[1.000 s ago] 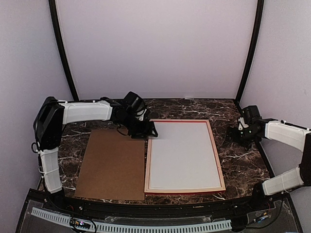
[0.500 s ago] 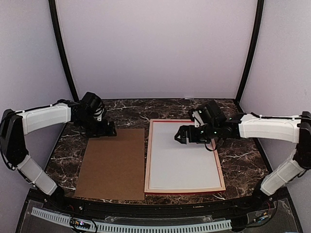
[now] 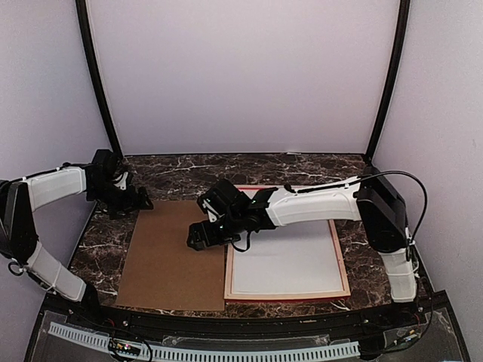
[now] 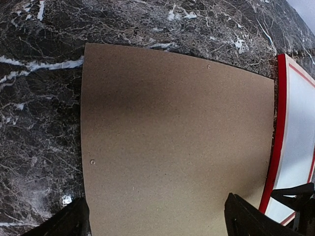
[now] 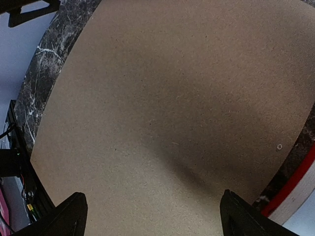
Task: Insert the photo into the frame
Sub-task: Turn over the backboard.
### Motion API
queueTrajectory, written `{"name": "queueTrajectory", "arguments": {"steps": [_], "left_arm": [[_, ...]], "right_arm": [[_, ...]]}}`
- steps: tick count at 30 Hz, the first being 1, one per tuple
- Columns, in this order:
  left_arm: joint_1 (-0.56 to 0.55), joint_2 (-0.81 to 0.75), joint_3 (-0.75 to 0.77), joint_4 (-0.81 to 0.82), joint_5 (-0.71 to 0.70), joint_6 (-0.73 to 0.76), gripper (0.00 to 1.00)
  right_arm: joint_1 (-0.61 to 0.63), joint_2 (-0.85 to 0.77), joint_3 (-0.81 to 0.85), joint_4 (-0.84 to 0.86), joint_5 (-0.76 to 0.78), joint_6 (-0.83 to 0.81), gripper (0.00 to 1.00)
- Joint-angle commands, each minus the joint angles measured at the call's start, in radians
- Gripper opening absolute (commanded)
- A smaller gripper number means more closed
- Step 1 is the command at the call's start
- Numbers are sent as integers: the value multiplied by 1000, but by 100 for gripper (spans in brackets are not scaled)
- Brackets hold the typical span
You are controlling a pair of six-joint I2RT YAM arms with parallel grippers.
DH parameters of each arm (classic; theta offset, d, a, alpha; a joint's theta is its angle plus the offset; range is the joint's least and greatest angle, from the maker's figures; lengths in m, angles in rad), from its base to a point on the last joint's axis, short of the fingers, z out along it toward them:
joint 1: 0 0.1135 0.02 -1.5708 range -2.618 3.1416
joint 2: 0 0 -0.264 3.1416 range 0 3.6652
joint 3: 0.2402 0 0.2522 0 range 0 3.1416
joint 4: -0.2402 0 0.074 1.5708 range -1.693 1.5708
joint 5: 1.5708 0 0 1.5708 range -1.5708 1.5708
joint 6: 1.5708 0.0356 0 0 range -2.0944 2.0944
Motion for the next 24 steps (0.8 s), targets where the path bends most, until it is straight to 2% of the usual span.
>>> {"name": "queueTrajectory", "arguments": {"steps": [1, 16, 24], "left_arm": [[31, 12, -17, 9, 53, 36, 99], [93, 77, -71, 5, 94, 37, 99], [100, 92, -103, -23, 90, 55, 94]], "right_arm": [[0, 49, 51, -67, -25, 26, 95], [-42, -28, -107, -141, 122, 67, 95], [-44, -25, -119, -79, 30, 81, 94]]}}
